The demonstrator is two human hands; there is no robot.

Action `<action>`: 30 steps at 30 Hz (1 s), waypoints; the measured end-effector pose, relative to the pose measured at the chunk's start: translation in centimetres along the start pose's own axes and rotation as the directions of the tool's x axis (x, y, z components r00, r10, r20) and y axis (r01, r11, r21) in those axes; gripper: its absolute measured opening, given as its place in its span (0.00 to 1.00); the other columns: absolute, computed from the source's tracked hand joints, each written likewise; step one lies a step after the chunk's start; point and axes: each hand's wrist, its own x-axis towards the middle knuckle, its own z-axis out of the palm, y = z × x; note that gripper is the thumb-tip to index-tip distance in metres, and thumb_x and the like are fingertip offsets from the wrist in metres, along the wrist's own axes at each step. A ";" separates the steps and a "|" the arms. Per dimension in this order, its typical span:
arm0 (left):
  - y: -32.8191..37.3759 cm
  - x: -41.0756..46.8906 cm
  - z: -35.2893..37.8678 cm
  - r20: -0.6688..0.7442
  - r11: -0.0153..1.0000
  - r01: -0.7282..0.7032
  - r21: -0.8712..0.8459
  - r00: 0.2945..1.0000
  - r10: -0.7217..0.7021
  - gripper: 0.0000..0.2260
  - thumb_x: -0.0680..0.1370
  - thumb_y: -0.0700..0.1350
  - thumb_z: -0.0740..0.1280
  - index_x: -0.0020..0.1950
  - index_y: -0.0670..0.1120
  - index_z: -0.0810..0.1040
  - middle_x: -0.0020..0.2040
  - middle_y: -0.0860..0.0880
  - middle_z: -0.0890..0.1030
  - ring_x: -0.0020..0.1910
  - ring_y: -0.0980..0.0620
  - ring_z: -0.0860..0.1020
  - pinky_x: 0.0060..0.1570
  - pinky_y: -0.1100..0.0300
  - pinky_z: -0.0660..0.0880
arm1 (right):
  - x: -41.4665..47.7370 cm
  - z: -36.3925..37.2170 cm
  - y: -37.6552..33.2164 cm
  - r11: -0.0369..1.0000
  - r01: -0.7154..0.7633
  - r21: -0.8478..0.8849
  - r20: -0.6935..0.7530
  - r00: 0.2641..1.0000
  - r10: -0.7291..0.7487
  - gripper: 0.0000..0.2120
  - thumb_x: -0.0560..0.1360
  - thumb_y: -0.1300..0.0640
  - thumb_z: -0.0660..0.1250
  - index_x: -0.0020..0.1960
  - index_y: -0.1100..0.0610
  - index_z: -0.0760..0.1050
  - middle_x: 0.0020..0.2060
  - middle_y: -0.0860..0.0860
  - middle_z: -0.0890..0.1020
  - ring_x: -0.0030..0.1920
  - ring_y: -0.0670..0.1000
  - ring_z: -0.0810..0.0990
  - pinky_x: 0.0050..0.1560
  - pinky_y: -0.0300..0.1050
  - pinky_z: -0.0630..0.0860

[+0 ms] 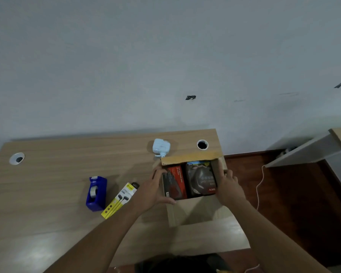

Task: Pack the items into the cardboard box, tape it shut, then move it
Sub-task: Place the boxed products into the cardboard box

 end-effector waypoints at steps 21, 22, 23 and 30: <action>-16.8 -8.1 5.1 -0.161 0.817 0.526 0.235 0.850 -0.501 0.42 0.81 0.53 0.73 0.88 0.46 0.52 0.82 0.41 0.63 0.79 0.38 0.66 0.69 0.41 0.75 | -0.4 1.9 0.8 0.994 0.046 0.103 -0.016 0.999 -0.045 0.45 0.83 0.55 0.64 0.85 0.40 0.34 0.72 0.63 0.68 0.65 0.74 0.75 0.63 0.71 0.75; -16.9 -8.0 5.5 -0.171 0.797 0.544 0.261 0.839 -0.517 0.42 0.81 0.52 0.73 0.88 0.47 0.52 0.80 0.42 0.65 0.76 0.39 0.69 0.68 0.44 0.76 | -0.5 1.9 0.7 0.994 0.043 0.102 -0.013 0.999 -0.042 0.45 0.84 0.55 0.64 0.84 0.39 0.34 0.72 0.63 0.68 0.66 0.74 0.75 0.64 0.71 0.75; -16.8 -7.8 5.7 -0.197 0.783 0.555 0.282 0.832 -0.518 0.43 0.80 0.51 0.74 0.88 0.47 0.53 0.79 0.42 0.66 0.74 0.41 0.71 0.66 0.46 0.77 | -0.6 2.0 0.7 0.994 0.040 0.103 -0.006 0.999 -0.040 0.45 0.84 0.54 0.64 0.84 0.39 0.33 0.73 0.63 0.68 0.66 0.74 0.75 0.64 0.72 0.75; -16.3 -6.3 4.0 -0.197 0.812 0.551 0.192 0.832 -0.518 0.47 0.76 0.50 0.79 0.87 0.47 0.53 0.77 0.42 0.65 0.72 0.39 0.71 0.63 0.44 0.79 | -1.1 1.6 0.2 0.997 0.029 0.069 -0.004 1.000 -0.029 0.40 0.83 0.52 0.65 0.84 0.44 0.42 0.75 0.61 0.64 0.72 0.73 0.70 0.68 0.74 0.74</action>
